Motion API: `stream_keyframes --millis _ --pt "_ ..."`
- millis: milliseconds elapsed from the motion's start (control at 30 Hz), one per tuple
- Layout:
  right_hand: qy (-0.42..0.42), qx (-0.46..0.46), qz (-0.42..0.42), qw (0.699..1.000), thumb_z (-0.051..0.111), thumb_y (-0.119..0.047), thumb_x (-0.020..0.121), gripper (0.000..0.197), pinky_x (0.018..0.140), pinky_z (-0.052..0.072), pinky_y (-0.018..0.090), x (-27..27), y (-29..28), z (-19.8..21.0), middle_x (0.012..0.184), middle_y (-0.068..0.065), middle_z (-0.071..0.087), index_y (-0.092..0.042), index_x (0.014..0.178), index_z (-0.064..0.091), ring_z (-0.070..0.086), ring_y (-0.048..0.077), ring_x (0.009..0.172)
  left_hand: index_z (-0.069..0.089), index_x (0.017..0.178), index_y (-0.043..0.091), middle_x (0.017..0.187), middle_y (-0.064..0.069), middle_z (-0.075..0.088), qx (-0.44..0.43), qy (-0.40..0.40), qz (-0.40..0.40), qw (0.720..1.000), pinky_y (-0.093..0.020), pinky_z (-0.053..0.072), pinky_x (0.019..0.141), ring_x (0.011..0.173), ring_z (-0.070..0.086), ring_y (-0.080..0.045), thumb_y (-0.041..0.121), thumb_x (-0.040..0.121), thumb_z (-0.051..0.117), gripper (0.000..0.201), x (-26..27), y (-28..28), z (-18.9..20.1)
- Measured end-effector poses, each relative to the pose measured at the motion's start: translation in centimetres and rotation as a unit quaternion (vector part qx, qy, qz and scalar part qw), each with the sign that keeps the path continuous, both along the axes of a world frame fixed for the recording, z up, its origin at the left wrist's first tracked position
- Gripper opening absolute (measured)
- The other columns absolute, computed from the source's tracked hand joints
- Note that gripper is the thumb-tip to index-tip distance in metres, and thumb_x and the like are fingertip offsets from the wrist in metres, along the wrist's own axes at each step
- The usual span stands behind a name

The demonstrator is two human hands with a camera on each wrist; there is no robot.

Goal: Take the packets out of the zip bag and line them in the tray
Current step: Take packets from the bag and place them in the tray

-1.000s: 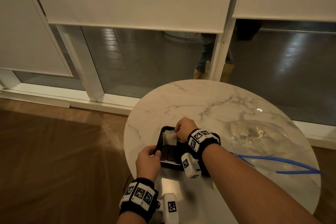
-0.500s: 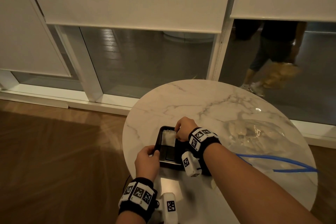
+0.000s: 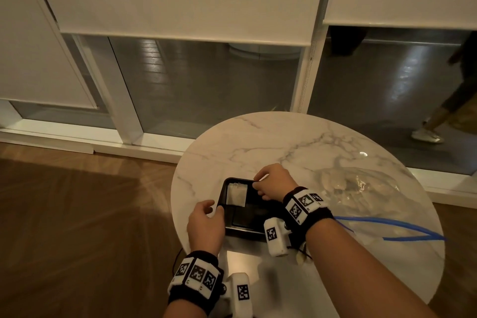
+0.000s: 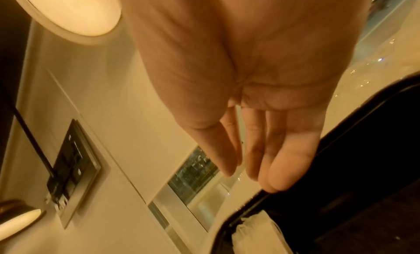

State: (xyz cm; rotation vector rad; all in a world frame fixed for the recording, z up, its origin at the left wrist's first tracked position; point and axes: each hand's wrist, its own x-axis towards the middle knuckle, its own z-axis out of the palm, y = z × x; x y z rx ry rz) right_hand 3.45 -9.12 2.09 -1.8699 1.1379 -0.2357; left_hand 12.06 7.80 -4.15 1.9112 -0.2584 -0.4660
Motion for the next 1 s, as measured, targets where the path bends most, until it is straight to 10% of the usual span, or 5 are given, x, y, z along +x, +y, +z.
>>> stream_keyframes --millis 167,433,800,1000 --pt "-0.081 -0.017 -0.067 0.994 0.073 -0.019 0.086 0.004 0.048 0.051 0.023 -4.8 1.5 2.0 0.076 0.006 0.072 -0.017 0.088 0.070 0.069 0.018 0.067 0.061 0.106 0.030 0.102 0.003 0.063 -0.026 -0.047 0.014 0.998 -0.037 0.055 0.083 0.094 0.061 -0.017 0.028 0.094 0.066 0.013 -1.1 -0.6 1.9" --pt "-0.141 0.033 -0.140 0.980 0.069 -0.016 0.090 0.012 0.047 0.045 0.027 -13.5 2.5 3.8 0.072 0.014 0.073 -0.006 0.085 0.071 0.062 0.017 0.053 0.073 0.087 0.026 0.081 0.010 0.072 -0.036 -0.074 -0.182 0.980 -0.013 0.048 0.066 0.079 0.067 -0.003 0.030 0.091 0.070 0.006 -6.4 -3.4 4.2" --pt "0.109 -0.005 -0.168 0.980 0.063 -0.011 0.085 0.016 0.065 0.062 0.038 -19.9 1.8 -1.4 0.071 0.014 0.072 0.001 0.079 0.072 0.071 0.025 0.068 0.077 0.084 0.029 0.079 0.014 0.072 0.121 -0.156 -0.359 0.912 -0.030 0.061 0.080 0.078 0.068 -0.001 0.037 0.082 0.078 0.008 -12.0 -5.9 3.8" --pt "0.188 -0.031 -0.188 0.964 0.066 -0.018 0.083 0.015 0.083 0.054 0.032 -20.7 1.2 -4.7 0.099 0.005 0.061 -0.012 0.094 0.056 0.064 0.026 0.099 0.068 0.076 0.038 0.077 0.016 0.070 0.152 -0.185 -0.350 0.906 -0.033 0.062 0.078 0.078 0.067 -0.001 0.041 0.079 0.079 0.012 -12.6 -6.0 3.8"
